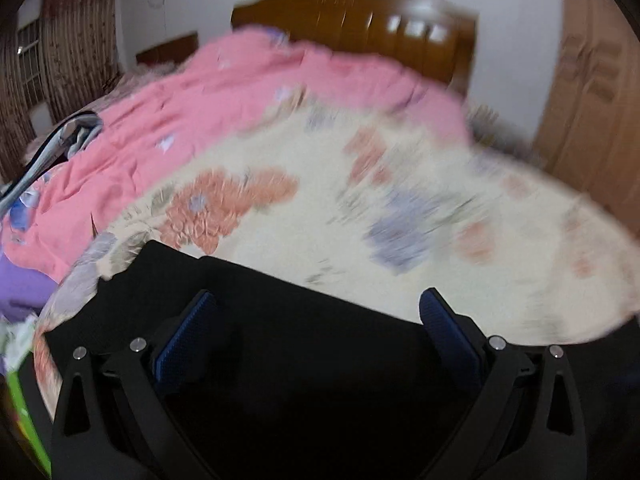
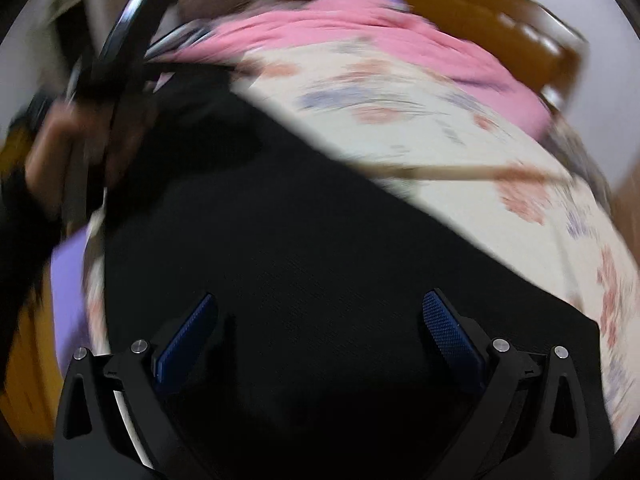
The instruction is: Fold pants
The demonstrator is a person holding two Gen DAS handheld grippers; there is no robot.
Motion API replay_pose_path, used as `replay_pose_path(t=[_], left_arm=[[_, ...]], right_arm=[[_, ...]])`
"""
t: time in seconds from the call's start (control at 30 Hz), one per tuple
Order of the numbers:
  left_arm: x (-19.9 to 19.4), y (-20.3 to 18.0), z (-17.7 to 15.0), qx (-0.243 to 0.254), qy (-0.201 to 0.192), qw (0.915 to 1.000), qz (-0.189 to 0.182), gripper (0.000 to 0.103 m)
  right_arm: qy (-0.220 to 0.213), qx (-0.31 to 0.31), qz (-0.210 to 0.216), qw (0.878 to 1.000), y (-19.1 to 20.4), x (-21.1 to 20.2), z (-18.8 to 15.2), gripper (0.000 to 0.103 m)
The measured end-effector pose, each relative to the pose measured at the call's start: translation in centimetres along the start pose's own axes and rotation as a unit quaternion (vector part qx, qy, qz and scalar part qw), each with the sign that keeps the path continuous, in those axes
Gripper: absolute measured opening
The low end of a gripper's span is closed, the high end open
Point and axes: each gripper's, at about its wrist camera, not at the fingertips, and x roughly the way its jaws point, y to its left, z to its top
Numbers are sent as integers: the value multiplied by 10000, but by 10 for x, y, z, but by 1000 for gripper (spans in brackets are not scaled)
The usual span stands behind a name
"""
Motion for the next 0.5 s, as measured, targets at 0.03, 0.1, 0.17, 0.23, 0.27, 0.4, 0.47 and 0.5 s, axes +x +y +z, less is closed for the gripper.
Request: replay_pose_path(t=[0.03,0.1,0.17,0.23,0.27,0.4,0.47,0.5], left_arm=[[-17,0,-6,-47,-136,9998,-158,101],[-47,6,-28,-218,-358,9990,-145,101],[-63,21,-46,-482,-406,9979,-155,101],[-79,61,-70,-1148,-470,9917,-352,101],[-83,83,-78,-1483,-512,9867,-425,101],[-84,181,-103,-3194,-598,9407,-977,100],[-78,210,-105,-3714,-727,9103,-1676,100],[-73,218,-103,-3850,-720,9004,-1893,97]], right_arm=[[114,-195,1,9997,8,1,-8,99],[133,-373,-151,9991,14,0,-23,98],[19,-91,-53,9999,2,-9,-36,99],[80,106,28,9999,-11,-16,-39,99],[-3,159,27,9999,-16,-21,-39,99],[-330,332,279,9985,-25,-28,-22,99],[-322,296,234,9988,-19,-17,-9,99],[-296,253,213,9990,-14,-11,-3,99]])
